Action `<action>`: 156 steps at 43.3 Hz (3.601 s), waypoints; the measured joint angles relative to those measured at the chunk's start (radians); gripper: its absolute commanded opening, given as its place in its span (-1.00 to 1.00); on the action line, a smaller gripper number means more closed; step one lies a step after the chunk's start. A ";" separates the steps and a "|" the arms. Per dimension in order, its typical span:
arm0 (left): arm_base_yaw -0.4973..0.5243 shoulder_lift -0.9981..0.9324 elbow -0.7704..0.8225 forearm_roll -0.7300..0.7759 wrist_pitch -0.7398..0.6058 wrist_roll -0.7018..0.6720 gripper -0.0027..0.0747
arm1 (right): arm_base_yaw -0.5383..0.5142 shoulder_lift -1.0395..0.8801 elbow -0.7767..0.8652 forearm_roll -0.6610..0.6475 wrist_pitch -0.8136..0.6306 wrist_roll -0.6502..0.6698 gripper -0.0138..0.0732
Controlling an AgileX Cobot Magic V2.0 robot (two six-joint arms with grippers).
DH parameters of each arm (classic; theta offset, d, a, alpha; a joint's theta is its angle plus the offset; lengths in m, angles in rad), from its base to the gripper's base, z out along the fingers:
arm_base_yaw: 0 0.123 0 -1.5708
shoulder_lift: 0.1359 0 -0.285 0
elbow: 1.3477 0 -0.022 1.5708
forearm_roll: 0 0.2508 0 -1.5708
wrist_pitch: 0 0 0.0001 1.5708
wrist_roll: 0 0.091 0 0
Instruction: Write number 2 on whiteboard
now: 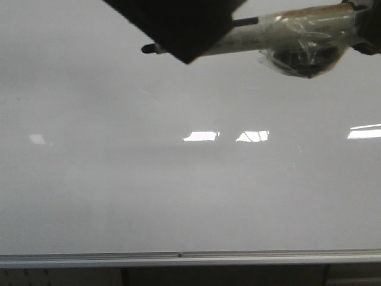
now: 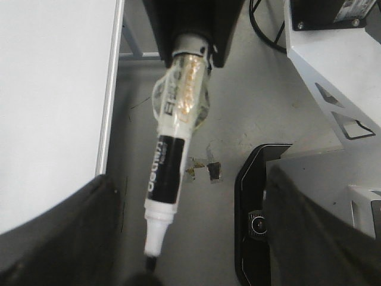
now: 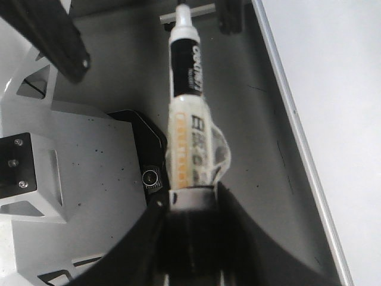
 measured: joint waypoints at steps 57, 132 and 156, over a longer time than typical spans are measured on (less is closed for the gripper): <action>-0.005 0.076 -0.013 0.091 -0.016 -0.066 -0.71 | -0.058 -0.072 0.000 -0.147 0.004 0.132 0.65; 0.891 0.148 0.565 0.491 -1.307 -0.960 -0.71 | -0.231 -0.199 -0.002 -0.338 -0.049 0.397 0.65; 0.891 0.296 0.557 0.491 -1.475 -0.962 -0.41 | -0.231 -0.199 -0.002 -0.338 -0.049 0.397 0.65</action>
